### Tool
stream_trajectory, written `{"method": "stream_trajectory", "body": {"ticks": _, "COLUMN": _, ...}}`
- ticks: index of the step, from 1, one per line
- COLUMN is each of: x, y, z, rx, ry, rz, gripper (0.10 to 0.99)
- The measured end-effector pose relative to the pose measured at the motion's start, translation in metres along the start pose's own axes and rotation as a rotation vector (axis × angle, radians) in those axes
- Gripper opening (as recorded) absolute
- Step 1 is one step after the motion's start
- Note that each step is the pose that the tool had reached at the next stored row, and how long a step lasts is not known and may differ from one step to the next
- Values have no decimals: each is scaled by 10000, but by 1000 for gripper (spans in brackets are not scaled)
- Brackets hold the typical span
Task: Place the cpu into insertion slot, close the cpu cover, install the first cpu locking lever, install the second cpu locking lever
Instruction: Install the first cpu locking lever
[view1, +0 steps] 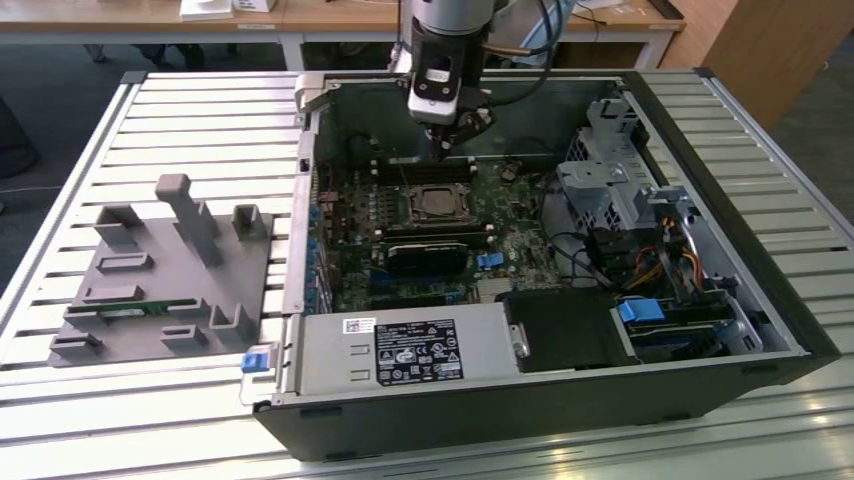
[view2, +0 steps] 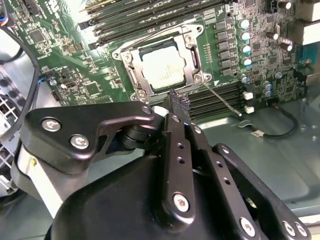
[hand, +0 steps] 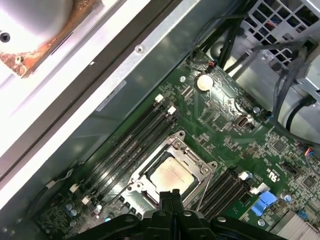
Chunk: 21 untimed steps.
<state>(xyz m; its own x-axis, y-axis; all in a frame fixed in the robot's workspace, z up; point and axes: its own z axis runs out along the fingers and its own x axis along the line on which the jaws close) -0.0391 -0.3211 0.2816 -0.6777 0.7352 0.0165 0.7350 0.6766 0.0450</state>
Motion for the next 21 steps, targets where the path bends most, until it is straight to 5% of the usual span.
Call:
{"method": "stream_trajectory", "body": {"ticks": 12, "x": 0, "y": 0, "z": 0, "rx": 17, "ry": 48, "rz": -1052, "gripper": 106}}
{"method": "stream_trajectory", "body": {"ticks": 21, "x": 0, "y": 0, "z": 1, "rx": 43, "ry": 117, "rz": -2605, "gripper": 106}}
